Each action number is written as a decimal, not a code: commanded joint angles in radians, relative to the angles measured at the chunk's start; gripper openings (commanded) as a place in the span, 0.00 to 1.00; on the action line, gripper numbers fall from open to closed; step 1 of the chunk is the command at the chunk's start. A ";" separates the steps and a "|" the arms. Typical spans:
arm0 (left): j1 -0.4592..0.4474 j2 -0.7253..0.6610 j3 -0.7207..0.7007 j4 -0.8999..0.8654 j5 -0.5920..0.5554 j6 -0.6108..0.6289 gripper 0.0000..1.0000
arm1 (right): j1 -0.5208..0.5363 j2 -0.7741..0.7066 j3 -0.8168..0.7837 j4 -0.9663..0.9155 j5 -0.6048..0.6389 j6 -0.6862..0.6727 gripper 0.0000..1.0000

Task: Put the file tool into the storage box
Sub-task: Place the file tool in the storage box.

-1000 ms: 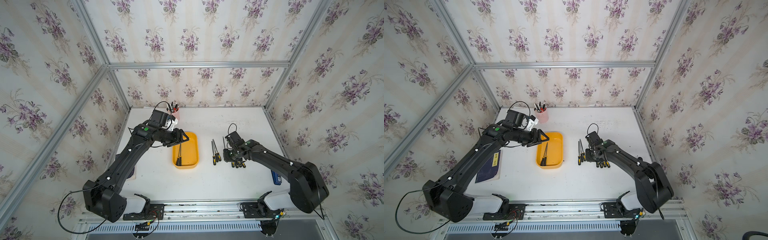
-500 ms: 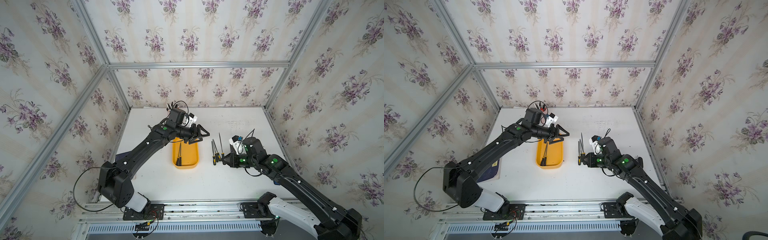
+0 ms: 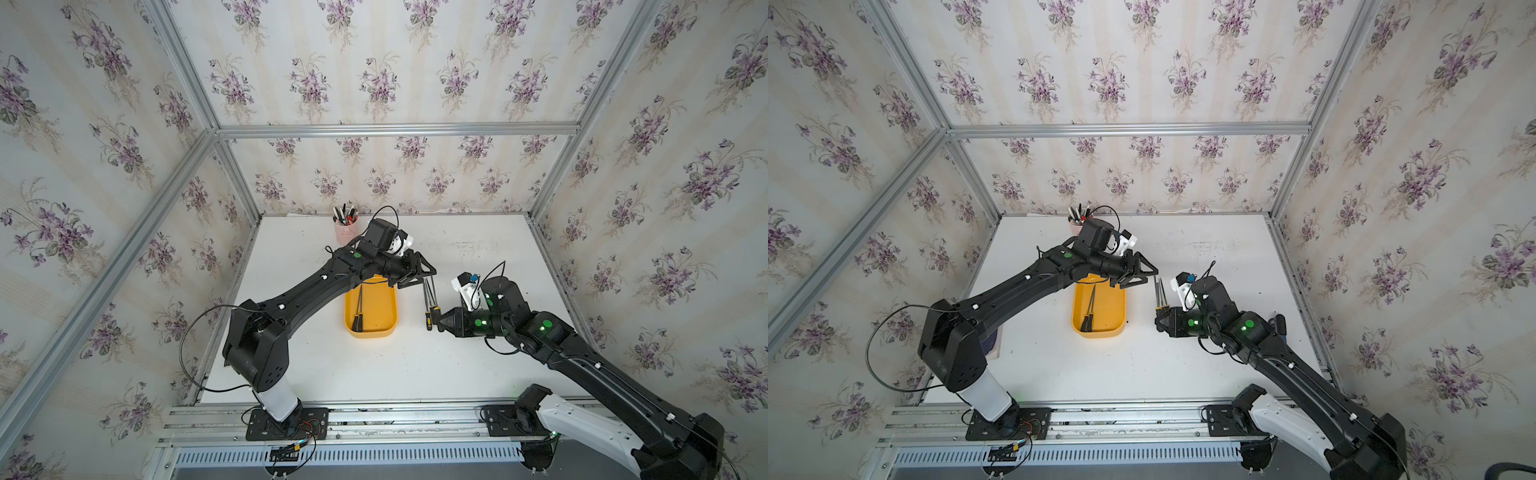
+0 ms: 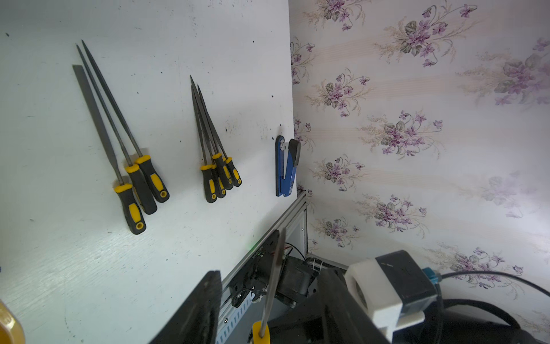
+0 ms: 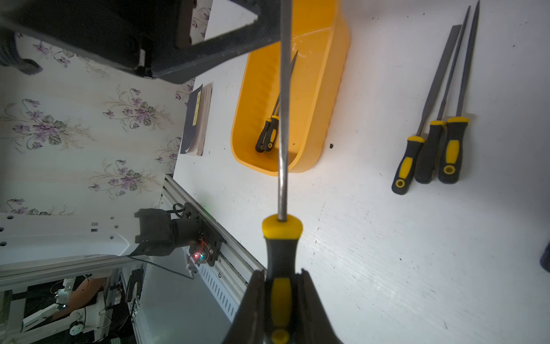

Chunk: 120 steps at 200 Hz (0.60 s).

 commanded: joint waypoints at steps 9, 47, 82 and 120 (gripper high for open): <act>-0.010 0.031 0.039 -0.026 -0.027 0.016 0.46 | 0.008 -0.010 -0.008 0.030 0.001 0.018 0.02; -0.020 0.068 0.056 -0.043 -0.028 0.029 0.37 | 0.011 -0.013 -0.021 0.044 0.000 0.028 0.02; -0.028 0.086 0.077 -0.074 -0.034 0.053 0.25 | 0.012 -0.010 -0.033 0.059 0.002 0.035 0.02; -0.031 0.101 0.104 -0.101 -0.022 0.077 0.05 | 0.014 0.010 -0.034 0.073 0.005 0.033 0.03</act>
